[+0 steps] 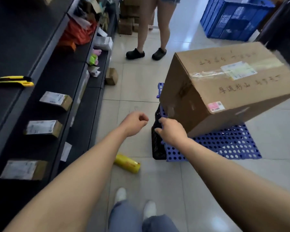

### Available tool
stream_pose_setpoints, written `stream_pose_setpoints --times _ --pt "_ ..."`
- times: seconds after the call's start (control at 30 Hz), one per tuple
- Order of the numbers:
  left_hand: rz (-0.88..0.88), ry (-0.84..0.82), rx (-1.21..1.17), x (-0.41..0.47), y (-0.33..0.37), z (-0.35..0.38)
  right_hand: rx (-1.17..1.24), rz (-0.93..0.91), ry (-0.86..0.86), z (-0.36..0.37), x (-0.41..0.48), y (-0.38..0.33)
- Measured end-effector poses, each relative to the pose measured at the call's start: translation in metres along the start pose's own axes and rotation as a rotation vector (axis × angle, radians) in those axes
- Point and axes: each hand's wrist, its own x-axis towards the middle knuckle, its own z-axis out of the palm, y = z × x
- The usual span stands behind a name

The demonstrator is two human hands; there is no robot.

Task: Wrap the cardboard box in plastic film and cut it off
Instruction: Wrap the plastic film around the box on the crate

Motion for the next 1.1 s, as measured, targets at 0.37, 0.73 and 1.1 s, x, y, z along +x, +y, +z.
stream_pose_setpoints --times 0.37,0.73,1.1 --pt "-0.113 0.111 0.157 -0.054 -0.066 -0.038 0.019 -0.006 -0.103 0.062 0.006 -0.043" --pt "-0.166 0.158 0.201 -0.007 -0.203 0.005 0.088 0.032 -0.178 0.216 0.073 -0.025" --pt "-0.172 0.131 0.169 0.097 -0.38 0.14 0.164 0.164 -0.234 0.425 0.162 0.085"
